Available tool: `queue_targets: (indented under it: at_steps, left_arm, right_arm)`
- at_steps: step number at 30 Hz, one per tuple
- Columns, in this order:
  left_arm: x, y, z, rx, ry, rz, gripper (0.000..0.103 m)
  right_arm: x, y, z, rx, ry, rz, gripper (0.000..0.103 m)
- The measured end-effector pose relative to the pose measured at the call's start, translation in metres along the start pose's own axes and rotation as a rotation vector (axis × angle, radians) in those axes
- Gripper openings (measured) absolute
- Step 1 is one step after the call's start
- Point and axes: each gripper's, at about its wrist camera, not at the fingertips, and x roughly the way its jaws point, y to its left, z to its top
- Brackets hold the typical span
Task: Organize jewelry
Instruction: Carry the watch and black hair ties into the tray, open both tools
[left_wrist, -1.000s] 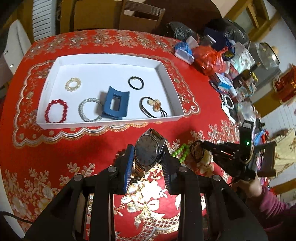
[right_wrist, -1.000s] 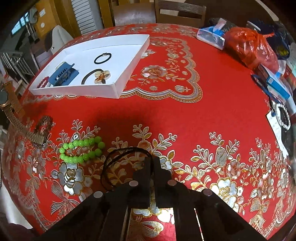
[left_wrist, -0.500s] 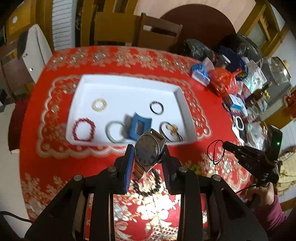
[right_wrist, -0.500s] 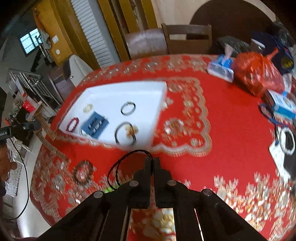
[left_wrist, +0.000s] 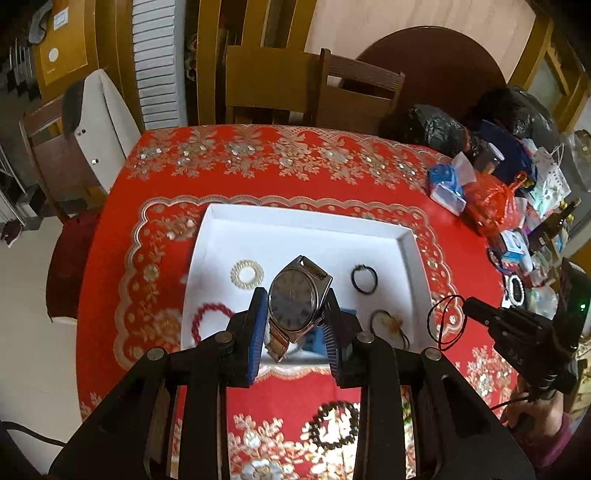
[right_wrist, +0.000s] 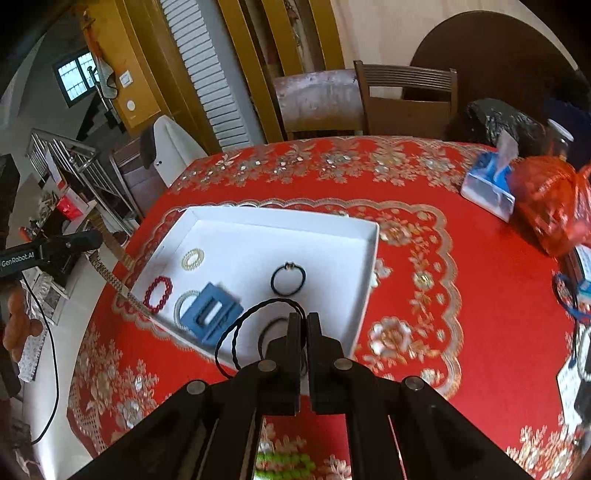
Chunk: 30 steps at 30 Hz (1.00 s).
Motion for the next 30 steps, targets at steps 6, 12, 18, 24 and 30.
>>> queue_targets:
  at_steps: [6, 12, 18, 24, 30]
  left_arm:
    - [0.023, 0.002, 0.021, 0.001, 0.012, 0.017, 0.028]
    - [0.049, 0.004, 0.039, 0.006, 0.027, 0.025, 0.028]
    - [0.086, 0.006, 0.052, -0.012, 0.056, 0.019, 0.028]
    - [0.129, 0.007, 0.053, -0.014, 0.107, 0.040, 0.028]
    - [0.162, 0.006, 0.048, -0.009, 0.150, 0.053, 0.028]
  right_arm:
    - [0.024, 0.004, 0.029, -0.002, 0.007, 0.002, 0.002]
    - [0.055, 0.009, 0.056, -0.001, 0.029, 0.007, 0.002]
    - [0.094, 0.014, 0.077, 0.008, 0.063, 0.010, 0.003]
    - [0.134, 0.012, 0.085, 0.041, 0.120, 0.021, 0.003]
    - [0.169, 0.011, 0.085, 0.049, 0.164, 0.000, 0.003]
